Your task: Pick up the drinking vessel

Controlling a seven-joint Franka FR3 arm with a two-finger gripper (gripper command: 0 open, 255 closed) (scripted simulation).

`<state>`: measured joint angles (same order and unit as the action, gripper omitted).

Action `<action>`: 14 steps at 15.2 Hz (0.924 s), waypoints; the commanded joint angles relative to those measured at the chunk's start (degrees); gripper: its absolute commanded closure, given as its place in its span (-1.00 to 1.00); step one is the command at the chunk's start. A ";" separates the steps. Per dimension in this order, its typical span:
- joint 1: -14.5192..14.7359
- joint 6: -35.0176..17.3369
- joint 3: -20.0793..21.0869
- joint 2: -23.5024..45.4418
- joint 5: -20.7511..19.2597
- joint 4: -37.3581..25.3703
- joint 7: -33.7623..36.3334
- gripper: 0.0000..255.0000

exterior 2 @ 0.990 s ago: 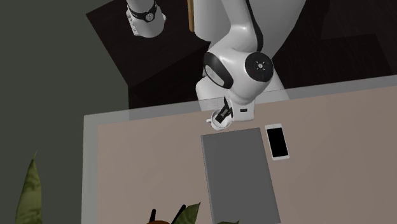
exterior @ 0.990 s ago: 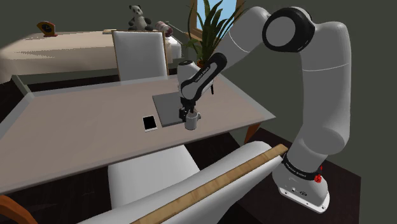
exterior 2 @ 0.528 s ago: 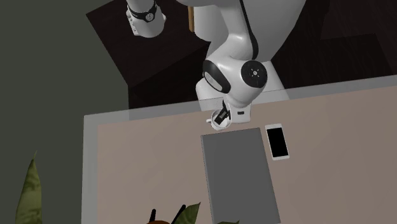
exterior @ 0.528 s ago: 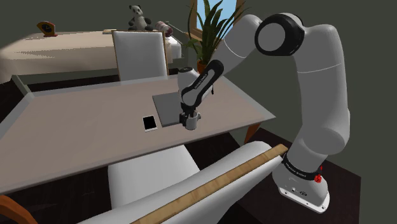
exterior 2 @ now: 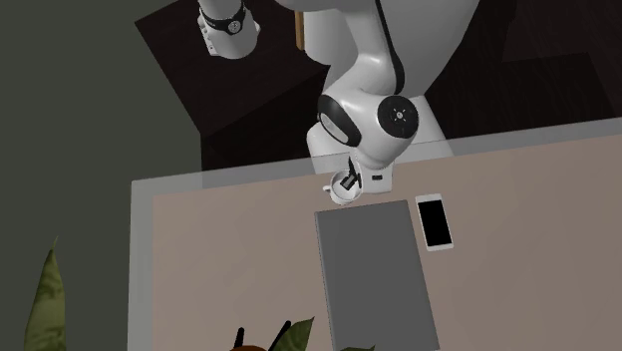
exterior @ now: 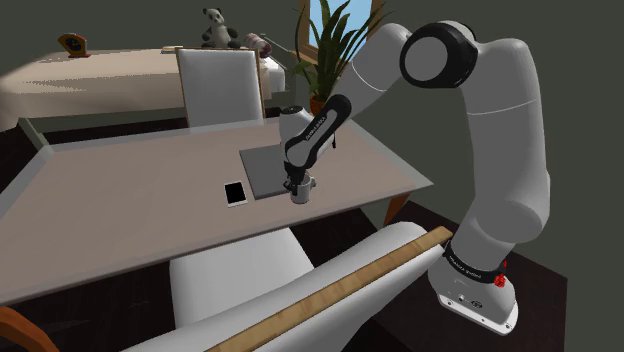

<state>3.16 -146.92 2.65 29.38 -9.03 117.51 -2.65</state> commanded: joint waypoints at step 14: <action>-0.58 6.97 0.86 -7.29 1.34 0.28 -1.32 1.00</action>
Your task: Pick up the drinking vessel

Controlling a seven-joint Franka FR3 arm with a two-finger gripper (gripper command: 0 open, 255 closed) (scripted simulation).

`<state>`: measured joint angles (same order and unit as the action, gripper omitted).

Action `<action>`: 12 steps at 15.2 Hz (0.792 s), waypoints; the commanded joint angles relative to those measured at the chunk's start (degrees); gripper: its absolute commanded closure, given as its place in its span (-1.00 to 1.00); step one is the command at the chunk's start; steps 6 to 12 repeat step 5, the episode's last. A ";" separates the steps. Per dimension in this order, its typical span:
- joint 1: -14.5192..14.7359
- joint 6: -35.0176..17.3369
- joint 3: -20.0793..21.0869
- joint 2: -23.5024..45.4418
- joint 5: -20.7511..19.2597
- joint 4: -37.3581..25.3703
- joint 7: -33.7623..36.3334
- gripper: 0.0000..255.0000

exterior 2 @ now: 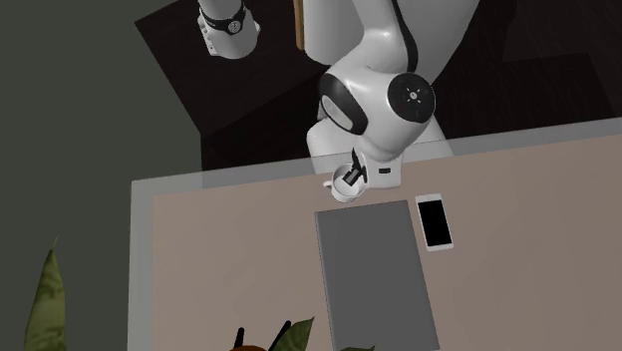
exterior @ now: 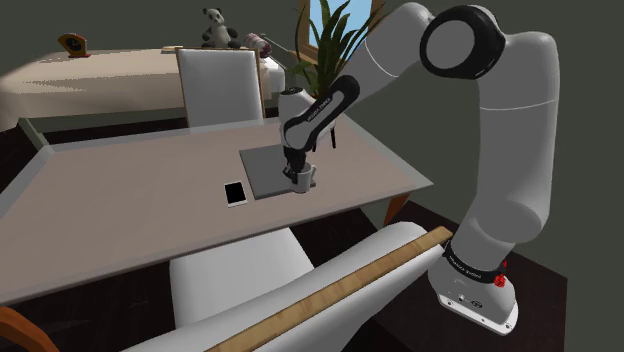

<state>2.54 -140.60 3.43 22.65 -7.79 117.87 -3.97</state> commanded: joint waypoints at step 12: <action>-0.06 2.60 0.26 -2.31 0.45 -0.29 -0.33 1.00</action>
